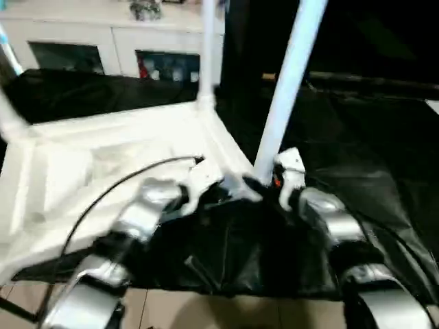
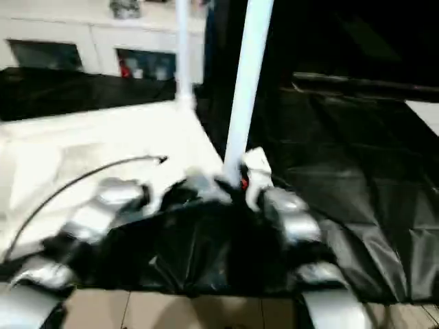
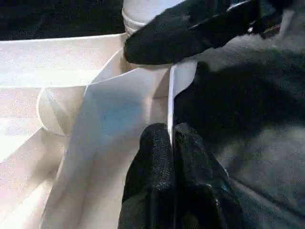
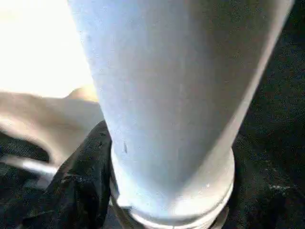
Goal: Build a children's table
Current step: Rotate leg to tighten
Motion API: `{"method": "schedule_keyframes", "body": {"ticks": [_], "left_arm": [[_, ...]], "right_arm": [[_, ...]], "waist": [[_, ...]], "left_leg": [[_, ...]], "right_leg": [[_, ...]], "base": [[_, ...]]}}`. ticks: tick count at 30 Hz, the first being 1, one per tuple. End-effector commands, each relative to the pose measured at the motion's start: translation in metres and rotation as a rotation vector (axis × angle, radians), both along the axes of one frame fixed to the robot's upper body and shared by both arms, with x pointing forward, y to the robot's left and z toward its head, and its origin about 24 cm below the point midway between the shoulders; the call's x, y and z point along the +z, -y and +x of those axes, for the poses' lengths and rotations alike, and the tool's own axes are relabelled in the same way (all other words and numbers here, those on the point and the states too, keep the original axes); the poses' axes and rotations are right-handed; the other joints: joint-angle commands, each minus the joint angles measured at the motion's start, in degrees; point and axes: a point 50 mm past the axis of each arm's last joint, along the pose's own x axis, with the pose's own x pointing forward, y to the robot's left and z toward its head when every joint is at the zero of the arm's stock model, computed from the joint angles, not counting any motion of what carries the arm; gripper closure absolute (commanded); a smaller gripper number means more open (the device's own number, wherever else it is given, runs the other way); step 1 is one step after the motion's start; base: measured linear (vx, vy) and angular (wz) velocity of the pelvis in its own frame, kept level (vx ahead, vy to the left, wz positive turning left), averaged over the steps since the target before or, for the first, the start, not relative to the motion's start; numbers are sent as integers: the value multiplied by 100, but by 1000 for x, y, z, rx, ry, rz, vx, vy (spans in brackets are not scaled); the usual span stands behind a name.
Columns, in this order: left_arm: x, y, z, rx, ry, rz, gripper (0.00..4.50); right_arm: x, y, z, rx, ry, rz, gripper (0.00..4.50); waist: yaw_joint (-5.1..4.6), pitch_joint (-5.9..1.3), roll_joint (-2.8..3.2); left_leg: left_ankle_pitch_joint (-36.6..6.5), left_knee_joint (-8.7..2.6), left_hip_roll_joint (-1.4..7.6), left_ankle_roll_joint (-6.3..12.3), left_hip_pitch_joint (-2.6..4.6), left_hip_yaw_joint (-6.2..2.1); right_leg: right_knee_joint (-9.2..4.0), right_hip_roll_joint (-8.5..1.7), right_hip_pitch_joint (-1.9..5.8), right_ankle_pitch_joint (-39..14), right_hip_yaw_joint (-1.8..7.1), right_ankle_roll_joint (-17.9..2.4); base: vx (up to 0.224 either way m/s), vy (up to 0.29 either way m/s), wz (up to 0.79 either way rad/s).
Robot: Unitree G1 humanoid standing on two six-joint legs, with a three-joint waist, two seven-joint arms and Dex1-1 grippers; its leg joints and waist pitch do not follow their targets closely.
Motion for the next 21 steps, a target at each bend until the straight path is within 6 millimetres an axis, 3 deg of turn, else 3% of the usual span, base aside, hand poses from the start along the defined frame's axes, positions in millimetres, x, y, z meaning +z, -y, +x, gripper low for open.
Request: {"method": "schedule_keyframes", "body": {"ticks": [1, 2, 4, 5, 7, 15, 16, 17, 21], "left_arm": [[24, 24, 11, 45, 101, -87, 450], [24, 24, 11, 45, 101, -87, 450], [24, 26, 12, 44, 104, -86, 450], [23, 27, 11, 30, 106, -82, 450], [22, 27, 9, 5, 107, -84, 450], [23, 19, 0, -85, 104, -111, 450], [24, 13, -3, -118, 96, -109, 450], [24, 13, -4, -122, 96, -108, 450], [23, 4, -10, -190, 76, -99, 450]], "right_arm": [[-10, -43, -9, 106, -52, 28, 175], [-10, -43, -9, 106, -52, 28, 175], [-6, -49, -7, 121, -25, 31, 175], [-3, -50, -6, 133, -9, 39, 140], [1, -46, -4, 146, -1, 67, 103], [1, -21, -5, 185, 27, 30, 53], [2, -14, -8, 240, 37, 27, 53], [2, -13, -9, 247, 37, 26, 53], [3, 0, -18, 394, 24, 21, 53]], "waist": [[-22, -395, 38], [-22, -395, 38], [-18, -418, 42], [-7, -432, 53], [3, -430, 37], [49, -429, 25], [45, -430, 70], [40, -434, 49], [39, -422, 101]], "left_leg": [[-1696, -402, -77, 184, -23, 73], [-1696, -402, -77, 184, -23, 73], [-1568, -417, -49, 233, -42, 78], [-1467, -415, -42, 265, -52, 86], [-1384, -414, -37, 315, -59, 97], [-1256, -405, -22, 373, -72, 108], [-1262, -407, -20, 375, -66, 101], [-1242, -402, -22, 394, -79, 106], [-1338, -408, -19, 442, -64, 105]], "right_leg": [[-616, -213, 336, -3098, 138, -344], [-616, -213, 336, -3098, 138, -344], [-546, -216, 354, -2577, 176, -565], [-492, -223, 382, -2202, 202, -743], [-460, -222, 392, -1989, 212, -869], [-428, -250, 426, -1884, 231, -967], [-418, -246, 430, -1824, 232, -997], [-420, -239, 443, -1761, 234, -1005], [-410, -217, 439, -1636, 235, -1124]], "base": [[0, 0, 0], [0, 0, 0], [0, 0, 0], [0, 0, 0], [0, 0, 0], [0, 0, 0], [0, 0, 0], [0, 0, 0], [0, 0, 0]]}}
